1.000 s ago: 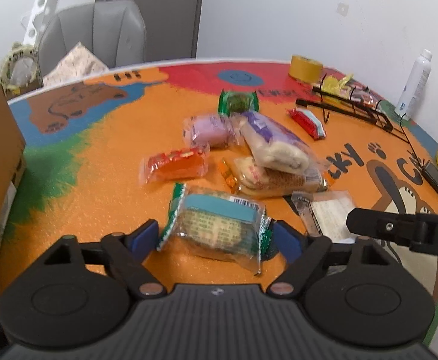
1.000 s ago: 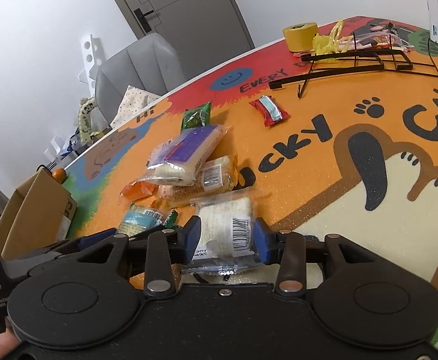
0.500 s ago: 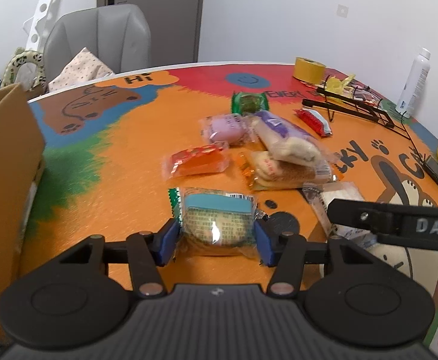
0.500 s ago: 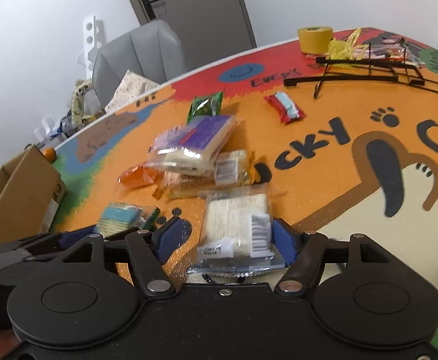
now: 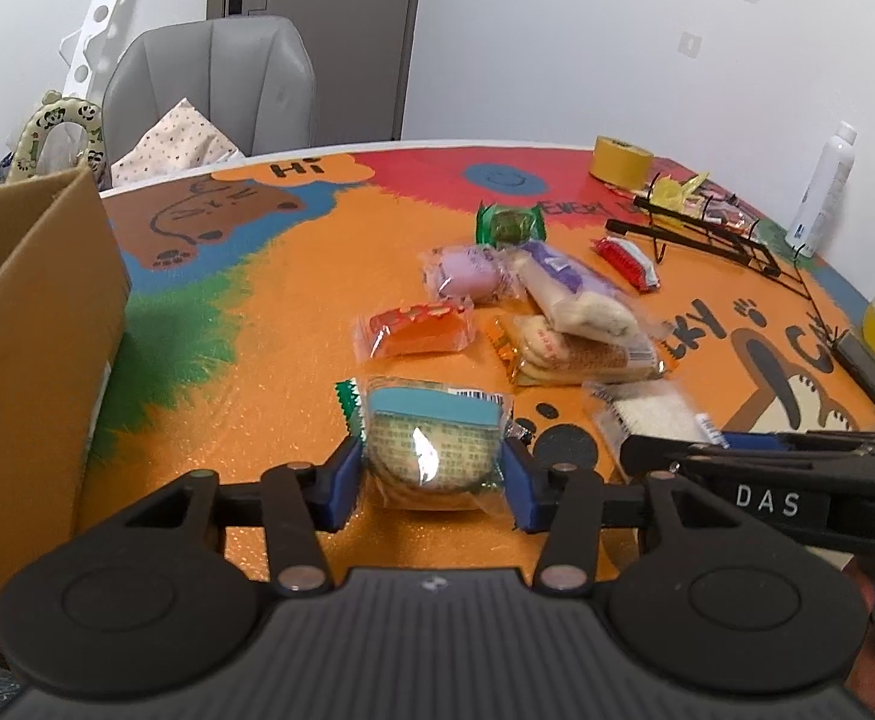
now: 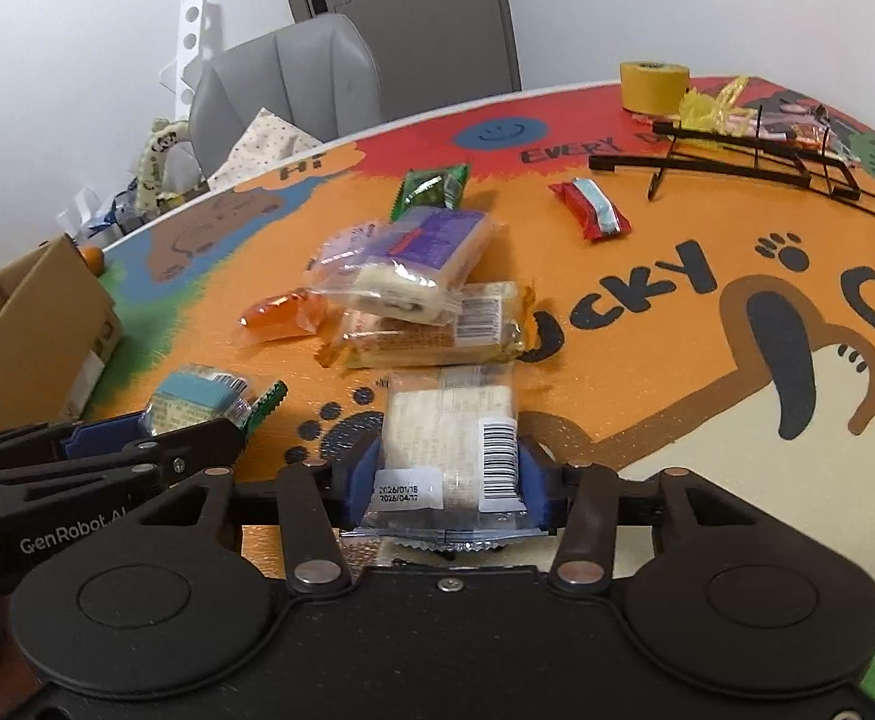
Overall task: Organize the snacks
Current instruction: 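Carry both packets over the cardboard box and open both grippers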
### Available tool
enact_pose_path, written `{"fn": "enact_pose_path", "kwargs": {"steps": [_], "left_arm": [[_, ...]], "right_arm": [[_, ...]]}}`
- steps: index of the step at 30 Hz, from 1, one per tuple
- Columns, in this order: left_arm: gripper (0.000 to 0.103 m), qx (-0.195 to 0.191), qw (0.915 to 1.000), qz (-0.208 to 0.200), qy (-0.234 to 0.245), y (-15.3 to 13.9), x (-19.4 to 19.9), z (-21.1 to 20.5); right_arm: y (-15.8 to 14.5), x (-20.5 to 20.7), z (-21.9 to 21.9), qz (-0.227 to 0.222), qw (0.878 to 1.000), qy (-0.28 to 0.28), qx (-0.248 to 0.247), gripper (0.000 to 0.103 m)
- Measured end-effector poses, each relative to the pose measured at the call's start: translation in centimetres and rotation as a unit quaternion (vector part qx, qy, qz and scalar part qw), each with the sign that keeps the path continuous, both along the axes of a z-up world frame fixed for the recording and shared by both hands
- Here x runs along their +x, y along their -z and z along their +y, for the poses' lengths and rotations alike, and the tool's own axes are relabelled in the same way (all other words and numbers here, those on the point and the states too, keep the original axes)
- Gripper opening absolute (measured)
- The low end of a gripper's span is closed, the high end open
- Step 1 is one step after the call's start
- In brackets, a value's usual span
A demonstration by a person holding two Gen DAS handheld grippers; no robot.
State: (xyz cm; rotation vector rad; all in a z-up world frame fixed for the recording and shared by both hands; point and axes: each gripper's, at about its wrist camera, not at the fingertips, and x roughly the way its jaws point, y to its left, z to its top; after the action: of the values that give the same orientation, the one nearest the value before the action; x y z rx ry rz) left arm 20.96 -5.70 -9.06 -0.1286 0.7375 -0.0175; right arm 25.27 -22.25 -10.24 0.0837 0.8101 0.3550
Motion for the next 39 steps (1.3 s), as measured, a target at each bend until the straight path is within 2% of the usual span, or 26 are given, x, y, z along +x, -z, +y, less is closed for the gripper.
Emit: {"fn": "enact_pose_path", "kwargs": {"steps": [6, 7, 8, 10, 15, 16, 17, 19, 23, 28, 30, 32, 39], "left_arm": [[0.048, 0.001, 0.9998, -0.018, -0.007, -1.6, -0.7, 0.5], [0.048, 0.0, 0.9997, -0.022, -0.009, -1.9, -0.9, 0.7], [0.048, 0.0, 0.9996, -0.026, -0.011, -2.2, -1.0, 0.8], [0.048, 0.0, 0.9994, -0.032, -0.014, -2.8, -1.2, 1.2], [0.048, 0.004, 0.9988, -0.044, -0.022, -3.8, -1.8, 2.0], [0.048, 0.004, 0.9987, -0.045, -0.023, -3.9, -1.8, 2.1], [0.048, 0.003, 0.9987, -0.045, -0.025, -3.8, -1.9, 2.3], [0.048, 0.003, 0.9987, -0.043, -0.027, -3.7, -2.0, 2.5], [0.048, -0.001, 0.9988, -0.038, -0.031, -3.3, -2.1, 2.9], [0.048, -0.002, 0.9987, -0.036, -0.037, -3.0, -2.3, 3.5], [0.048, -0.002, 0.9986, -0.033, -0.04, -2.9, -2.3, 3.7], [0.048, -0.004, 0.9986, -0.031, -0.042, -2.7, -2.3, 3.9], [0.048, -0.007, 0.9983, -0.037, -0.044, -3.1, -2.5, 4.3]], "right_arm": [[-1.8, -0.7, 0.5, -0.022, 1.0, -0.009, 0.017, 0.042], [-2.1, -0.7, 0.5, -0.025, 0.999, -0.011, 0.021, 0.038], [-2.4, -0.8, 0.6, -0.028, 0.999, -0.013, 0.025, 0.011], [-2.9, -0.6, 0.6, -0.021, 0.999, -0.017, 0.039, 0.008], [-3.0, -0.4, 1.1, -0.019, 0.999, -0.016, 0.032, 0.01], [-2.8, -0.3, 1.1, -0.014, 0.999, -0.016, 0.035, 0.025], [-2.6, -0.3, 1.0, -0.009, 0.999, -0.015, 0.037, 0.053], [-2.2, -0.7, 1.0, -0.019, 0.999, -0.013, 0.032, 0.077], [-0.8, -0.3, 1.9, -0.008, 1.0, -0.01, -0.003, 0.078], [0.8, -0.1, 2.6, 0.009, 1.0, -0.019, -0.015, 0.076], [0.9, -0.6, 3.2, -0.008, 0.999, -0.025, -0.036, 0.067], [0.8, -0.7, 3.5, -0.016, 0.998, -0.028, -0.047, 0.047], [-0.3, -0.7, 3.1, -0.025, 0.999, -0.018, -0.021, 0.044]]}}
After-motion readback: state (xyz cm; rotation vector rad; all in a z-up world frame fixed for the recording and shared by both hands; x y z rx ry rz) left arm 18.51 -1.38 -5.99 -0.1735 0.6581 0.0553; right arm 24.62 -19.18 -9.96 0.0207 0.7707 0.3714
